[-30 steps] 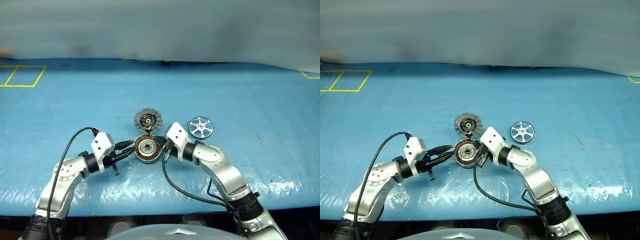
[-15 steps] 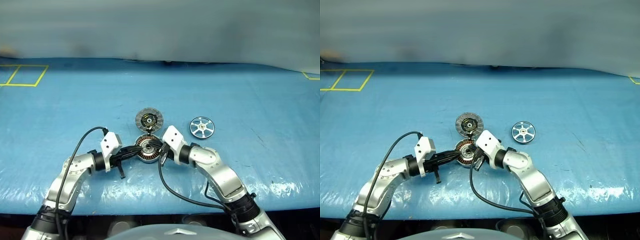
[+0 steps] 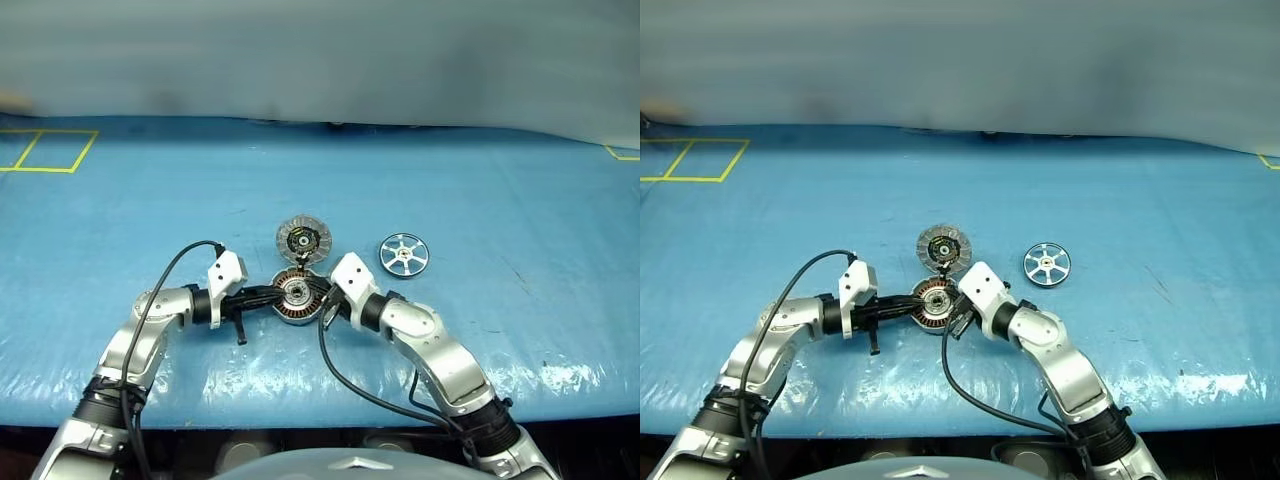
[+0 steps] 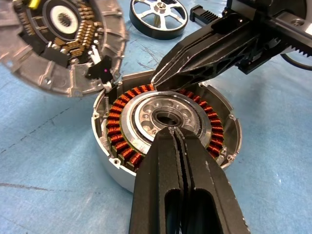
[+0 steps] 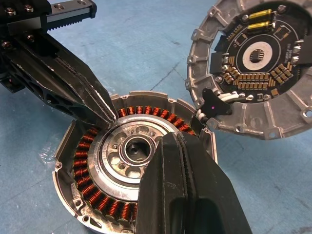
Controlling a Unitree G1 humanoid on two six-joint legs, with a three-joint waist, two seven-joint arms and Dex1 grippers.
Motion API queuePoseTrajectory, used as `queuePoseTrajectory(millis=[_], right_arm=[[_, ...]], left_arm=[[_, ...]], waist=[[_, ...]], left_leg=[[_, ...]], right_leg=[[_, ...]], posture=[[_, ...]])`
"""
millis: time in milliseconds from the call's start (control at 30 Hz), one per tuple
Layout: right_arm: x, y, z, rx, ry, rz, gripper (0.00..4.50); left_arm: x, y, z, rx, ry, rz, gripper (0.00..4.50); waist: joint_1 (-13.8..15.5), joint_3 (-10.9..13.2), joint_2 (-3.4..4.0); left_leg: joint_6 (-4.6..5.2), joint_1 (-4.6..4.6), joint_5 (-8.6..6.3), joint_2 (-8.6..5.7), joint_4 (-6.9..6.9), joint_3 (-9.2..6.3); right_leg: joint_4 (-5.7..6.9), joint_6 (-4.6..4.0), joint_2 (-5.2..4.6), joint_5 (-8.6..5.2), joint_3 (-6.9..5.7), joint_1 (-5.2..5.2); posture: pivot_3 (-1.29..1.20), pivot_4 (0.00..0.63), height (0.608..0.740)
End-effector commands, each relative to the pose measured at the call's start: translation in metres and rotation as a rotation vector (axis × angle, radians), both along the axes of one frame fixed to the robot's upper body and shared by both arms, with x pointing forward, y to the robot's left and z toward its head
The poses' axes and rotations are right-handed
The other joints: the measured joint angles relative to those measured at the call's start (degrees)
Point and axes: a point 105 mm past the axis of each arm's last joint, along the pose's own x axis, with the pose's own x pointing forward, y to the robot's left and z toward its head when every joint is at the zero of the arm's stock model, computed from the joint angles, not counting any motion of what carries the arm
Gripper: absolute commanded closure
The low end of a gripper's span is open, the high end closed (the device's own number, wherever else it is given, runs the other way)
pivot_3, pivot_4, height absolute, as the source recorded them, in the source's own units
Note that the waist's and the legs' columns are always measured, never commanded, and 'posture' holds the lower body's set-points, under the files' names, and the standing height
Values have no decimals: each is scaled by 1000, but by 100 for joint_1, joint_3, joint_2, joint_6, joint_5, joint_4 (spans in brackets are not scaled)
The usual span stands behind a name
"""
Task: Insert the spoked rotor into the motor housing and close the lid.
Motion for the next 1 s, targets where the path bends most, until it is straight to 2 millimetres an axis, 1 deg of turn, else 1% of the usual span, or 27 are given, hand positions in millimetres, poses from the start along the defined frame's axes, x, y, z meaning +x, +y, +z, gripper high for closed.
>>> queuePoseTrajectory(millis=[33, 467, 667, 867, 1000], right_arm=[[0, 2, 17, 34, -69, 2, 4500], [-10, 3, 12, 23, -31, 65, 4500], [-9, 2, 9, 16, -22, 64, 4500], [-5, -3, 12, 18, -32, 42, 4500], [-6, -3, 10, 16, -30, 40, 4500]], left_arm=[[2, -5, 0, 12, -18, -23, 4449], [1, -10, 7, -69, -15, -17, 4449], [1, -12, 9, -87, -14, -20, 4449], [6, -10, 7, -41, -42, -11, 4449], [9, -14, 9, -52, -50, -14, 4449]], waist=[[5, 0, 0], [2, 1, -1], [1, 1, -1], [4, 1, -1], [3, 1, -1]], left_leg=[[0, 0, 0, 0, 2, 0], [6, -1, -2, 1, 12, -1], [6, -1, -3, 2, 12, -1], [7, -1, -3, 2, 12, -1], [7, -1, -3, 2, 11, -1]], right_leg=[[2, 0, 0, 0, 0, 0], [6, 2, -3, 1, 1, 2], [5, 2, -3, 1, 2, 1], [5, 2, -4, 1, 2, 2], [4, 2, -5, 1, 2, 1]], posture=[[0, 150, 740], [0, 150, 740], [0, 150, 740], [0, 150, 740], [0, 150, 740]])
